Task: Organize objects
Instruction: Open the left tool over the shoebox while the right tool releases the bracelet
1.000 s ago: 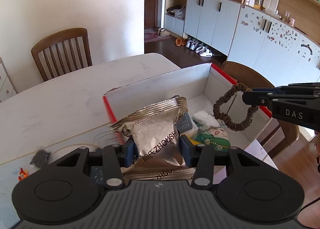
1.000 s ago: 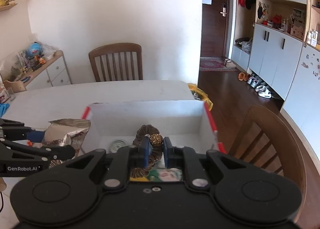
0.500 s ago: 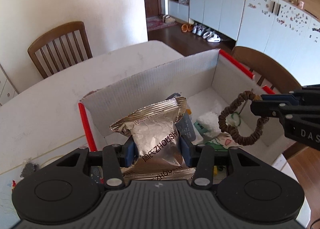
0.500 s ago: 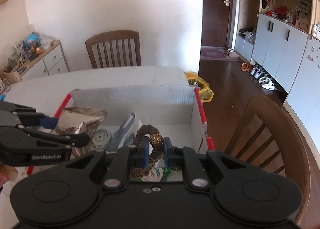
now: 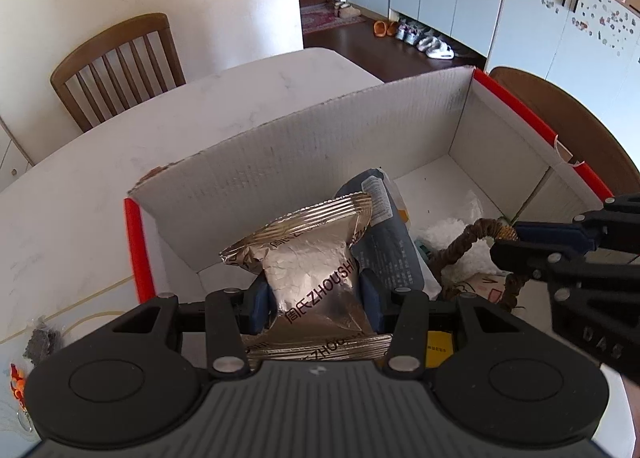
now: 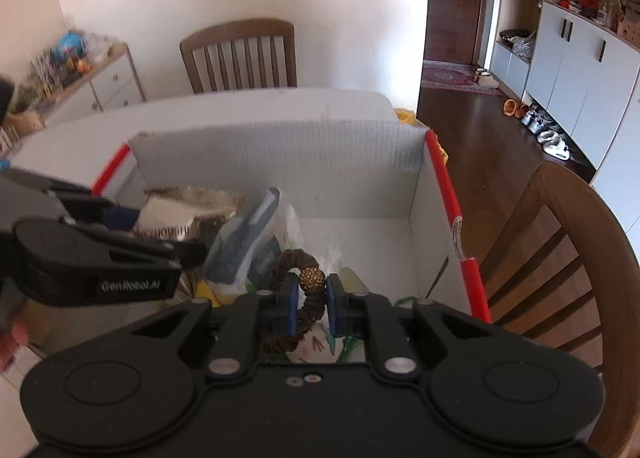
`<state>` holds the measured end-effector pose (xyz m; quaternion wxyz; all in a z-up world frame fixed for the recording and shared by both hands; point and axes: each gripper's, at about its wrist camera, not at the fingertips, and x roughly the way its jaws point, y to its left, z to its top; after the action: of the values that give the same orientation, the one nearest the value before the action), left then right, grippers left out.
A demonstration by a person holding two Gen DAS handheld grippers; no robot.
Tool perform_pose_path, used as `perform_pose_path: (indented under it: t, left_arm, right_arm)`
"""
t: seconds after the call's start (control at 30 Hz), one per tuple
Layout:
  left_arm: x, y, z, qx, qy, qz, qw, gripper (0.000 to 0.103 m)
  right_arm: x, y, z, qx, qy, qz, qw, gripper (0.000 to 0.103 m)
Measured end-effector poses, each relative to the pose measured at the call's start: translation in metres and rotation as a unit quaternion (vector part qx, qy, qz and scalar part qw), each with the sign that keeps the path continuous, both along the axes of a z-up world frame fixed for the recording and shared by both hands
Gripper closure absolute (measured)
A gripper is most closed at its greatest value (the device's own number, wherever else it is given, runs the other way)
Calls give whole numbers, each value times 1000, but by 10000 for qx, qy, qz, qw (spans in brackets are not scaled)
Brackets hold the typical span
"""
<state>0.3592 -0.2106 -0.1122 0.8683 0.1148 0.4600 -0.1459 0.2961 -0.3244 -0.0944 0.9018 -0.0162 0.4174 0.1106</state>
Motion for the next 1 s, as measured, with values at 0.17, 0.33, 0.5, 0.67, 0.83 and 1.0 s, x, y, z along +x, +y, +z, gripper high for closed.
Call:
perform_pose_path:
  t: [0.17,0.33,0.5,0.67,0.83,1.0]
  left_arm:
    - [5,-4,-6,14,133,-41,9999,58]
    - [11,0,-12,-53,316,16,9995,57]
    - [15,5,-14,-151,407,133,9990,57]
    - [10,4,-11,-154,358,80,9992,53]
    - [3,5,-4,-238,281,97,9993,51]
    - [-7,8,8,-340,114,179,9992,36]
  right_arm:
    - [1,5,-8,-273,49,111,9996,90]
    - [2,7,-9,-434,54,274,9987,85]
    - [0,4,-6,-442,81,343,9984,79]
    - [-3,0,0,-355,76,374,9986,73]
    - [-8,-5,6,-257,4,370,9990,67]
    - [-15,-9,15,-136,-66,371,9992,62]
